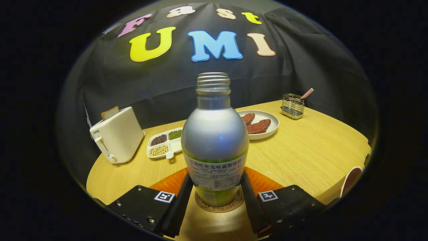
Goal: Take the bottle from table, then pour the juice into the cup, finally place the bottle on the coaster
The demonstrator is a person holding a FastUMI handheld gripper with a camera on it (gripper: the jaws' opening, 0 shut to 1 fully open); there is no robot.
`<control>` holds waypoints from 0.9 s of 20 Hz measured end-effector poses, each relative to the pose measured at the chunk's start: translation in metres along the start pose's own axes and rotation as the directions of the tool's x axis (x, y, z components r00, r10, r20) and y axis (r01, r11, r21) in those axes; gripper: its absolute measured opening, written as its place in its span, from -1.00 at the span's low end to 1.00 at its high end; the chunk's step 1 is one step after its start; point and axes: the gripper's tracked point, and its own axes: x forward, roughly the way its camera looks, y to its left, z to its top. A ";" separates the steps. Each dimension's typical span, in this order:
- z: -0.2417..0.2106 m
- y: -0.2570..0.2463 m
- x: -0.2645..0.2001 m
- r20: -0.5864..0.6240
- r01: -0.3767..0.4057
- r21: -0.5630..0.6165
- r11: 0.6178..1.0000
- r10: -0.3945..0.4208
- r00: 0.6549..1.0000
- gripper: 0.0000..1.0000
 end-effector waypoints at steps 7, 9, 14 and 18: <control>-0.009 0.005 -0.008 -0.033 -0.026 -0.044 0.999 0.024 0.999 0.89; -0.006 0.007 -0.016 -0.027 -0.038 -0.049 0.998 0.037 0.999 0.98; 0.018 0.002 -0.057 0.022 -0.092 -0.047 0.995 0.093 0.995 0.98; 0.051 -0.011 -0.103 0.083 -0.115 -0.080 0.990 0.122 0.989 0.97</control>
